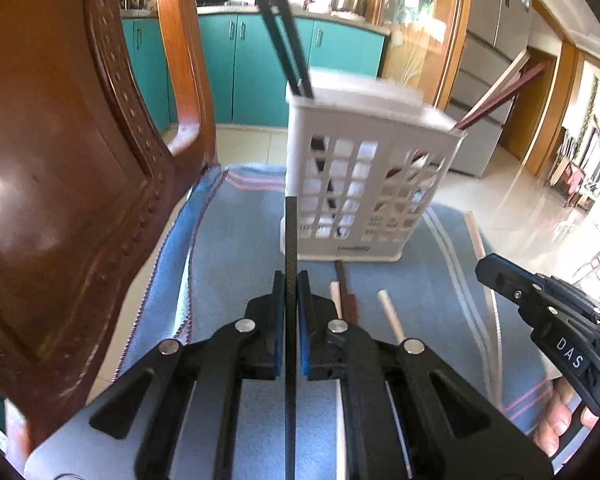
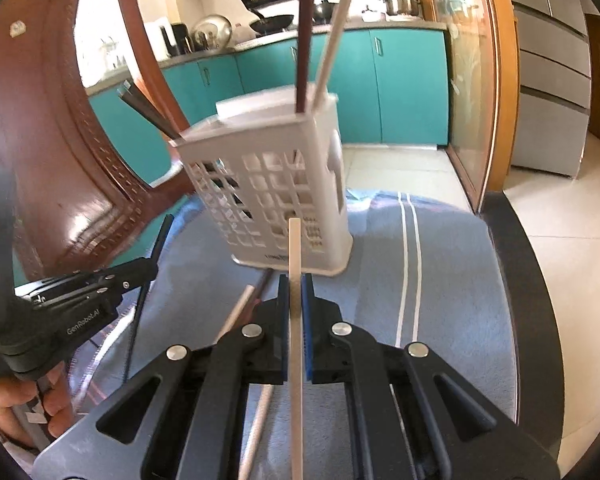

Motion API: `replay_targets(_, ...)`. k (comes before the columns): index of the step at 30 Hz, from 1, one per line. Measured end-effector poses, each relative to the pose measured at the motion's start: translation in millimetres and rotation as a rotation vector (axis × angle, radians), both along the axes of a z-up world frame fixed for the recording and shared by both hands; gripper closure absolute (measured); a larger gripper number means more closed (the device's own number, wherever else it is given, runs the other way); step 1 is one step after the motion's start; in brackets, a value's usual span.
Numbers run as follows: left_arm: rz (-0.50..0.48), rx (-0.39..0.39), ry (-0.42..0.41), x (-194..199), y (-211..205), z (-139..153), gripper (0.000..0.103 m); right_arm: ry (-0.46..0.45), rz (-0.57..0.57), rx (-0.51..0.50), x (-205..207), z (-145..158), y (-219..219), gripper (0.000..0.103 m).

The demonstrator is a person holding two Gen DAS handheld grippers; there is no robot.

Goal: Organize utensils
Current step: 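Carry both chopsticks above the white holder and open both grippers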

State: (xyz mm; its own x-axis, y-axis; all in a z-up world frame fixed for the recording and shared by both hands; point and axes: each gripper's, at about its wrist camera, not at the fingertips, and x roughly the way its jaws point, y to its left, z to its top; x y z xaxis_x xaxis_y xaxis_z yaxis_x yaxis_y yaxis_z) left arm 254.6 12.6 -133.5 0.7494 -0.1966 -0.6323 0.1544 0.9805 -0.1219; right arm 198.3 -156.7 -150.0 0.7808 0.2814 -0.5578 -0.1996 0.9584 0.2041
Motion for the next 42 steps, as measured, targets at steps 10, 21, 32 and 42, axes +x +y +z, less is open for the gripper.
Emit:
replay_targets(10,-0.007,-0.106,-0.279,-47.1,24.3,112.4,0.096,-0.141,0.060,0.144,-23.4,75.3,-19.0,0.097)
replay_targets(21,0.100,-0.418,-0.559,-22.9,62.2,201.5,0.096,-0.498,-0.029,0.297,7.3,192.1,-42.1,0.096)
replay_targets(32,0.146,-0.245,-0.428,60.0,19.4,138.8,0.096,-0.414,-0.111,0.226,58.2,150.4,-39.2,0.096)
replay_targets(42,0.129,-0.233,-0.334,76.1,9.4,115.9,0.072,-0.514,-0.133,0.272,44.2,177.9,-42.5,0.096)
